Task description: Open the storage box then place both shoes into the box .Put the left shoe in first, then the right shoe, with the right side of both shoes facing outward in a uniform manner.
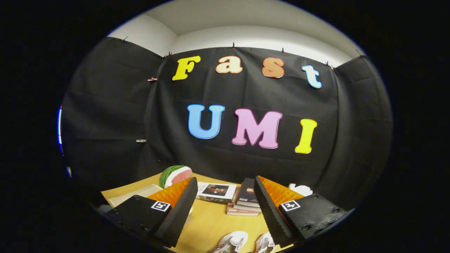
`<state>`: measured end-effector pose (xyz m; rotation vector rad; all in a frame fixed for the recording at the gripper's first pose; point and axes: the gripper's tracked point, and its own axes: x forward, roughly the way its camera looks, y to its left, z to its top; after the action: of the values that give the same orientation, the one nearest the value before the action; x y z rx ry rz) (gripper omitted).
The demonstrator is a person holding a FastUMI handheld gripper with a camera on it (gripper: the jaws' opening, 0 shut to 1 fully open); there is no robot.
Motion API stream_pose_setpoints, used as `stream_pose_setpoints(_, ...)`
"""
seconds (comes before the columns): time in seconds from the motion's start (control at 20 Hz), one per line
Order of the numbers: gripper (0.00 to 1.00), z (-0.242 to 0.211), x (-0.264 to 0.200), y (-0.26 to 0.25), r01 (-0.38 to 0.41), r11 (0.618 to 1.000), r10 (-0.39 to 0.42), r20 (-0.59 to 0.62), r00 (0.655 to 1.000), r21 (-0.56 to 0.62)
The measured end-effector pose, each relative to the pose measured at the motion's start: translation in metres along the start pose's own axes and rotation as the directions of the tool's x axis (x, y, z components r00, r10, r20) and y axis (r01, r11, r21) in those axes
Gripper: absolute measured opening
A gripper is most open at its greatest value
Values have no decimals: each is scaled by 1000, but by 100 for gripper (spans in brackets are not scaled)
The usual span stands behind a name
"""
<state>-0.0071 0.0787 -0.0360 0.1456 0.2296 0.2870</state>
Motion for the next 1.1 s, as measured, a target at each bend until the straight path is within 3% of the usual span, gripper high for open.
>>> stream_pose_setpoints(0.15,97,-17,4,16,-77,990,85,-67,994,122)
stream_pose_setpoints(0.3,98,-40,11,37,-154,946,199,-136,971,284)
stream_pose_setpoints(0.45,98,-71,16,66,-199,823,357,-212,910,531)
stream_pose_setpoints(0.65,98,-118,6,97,-128,642,516,-303,801,756)
stream_pose_setpoints(0.75,98,-143,6,108,-57,574,560,-340,755,817)
stream_pose_setpoints(1.1,98,-224,-6,145,128,448,684,-431,588,885)
